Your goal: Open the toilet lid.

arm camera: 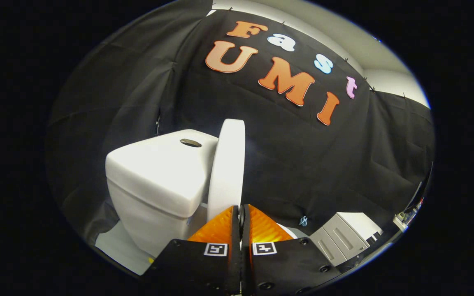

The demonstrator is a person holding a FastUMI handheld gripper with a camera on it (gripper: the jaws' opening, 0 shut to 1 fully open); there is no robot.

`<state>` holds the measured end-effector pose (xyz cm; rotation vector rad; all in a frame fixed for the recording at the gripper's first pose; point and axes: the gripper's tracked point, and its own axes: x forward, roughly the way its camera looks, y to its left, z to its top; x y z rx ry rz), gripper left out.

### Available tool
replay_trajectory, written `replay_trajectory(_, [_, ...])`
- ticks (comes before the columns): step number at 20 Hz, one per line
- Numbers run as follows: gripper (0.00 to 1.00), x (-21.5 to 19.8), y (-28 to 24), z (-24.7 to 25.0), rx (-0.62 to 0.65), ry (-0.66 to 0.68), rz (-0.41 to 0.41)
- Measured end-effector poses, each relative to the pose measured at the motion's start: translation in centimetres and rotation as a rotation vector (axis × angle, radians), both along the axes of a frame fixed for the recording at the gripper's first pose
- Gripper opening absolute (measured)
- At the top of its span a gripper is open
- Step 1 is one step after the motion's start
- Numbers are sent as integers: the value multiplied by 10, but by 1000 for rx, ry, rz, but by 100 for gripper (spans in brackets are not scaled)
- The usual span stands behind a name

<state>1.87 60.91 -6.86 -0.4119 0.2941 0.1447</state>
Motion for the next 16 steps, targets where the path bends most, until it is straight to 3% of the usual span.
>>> replay_trajectory(6, [14,-1,1,-2,38,27,41])
replay_trajectory(13, [74,7,-8,2,137,85,110])
replay_trajectory(15, [98,9,-7,4,204,114,134])
replay_trajectory(16, [98,12,-10,7,226,112,143])
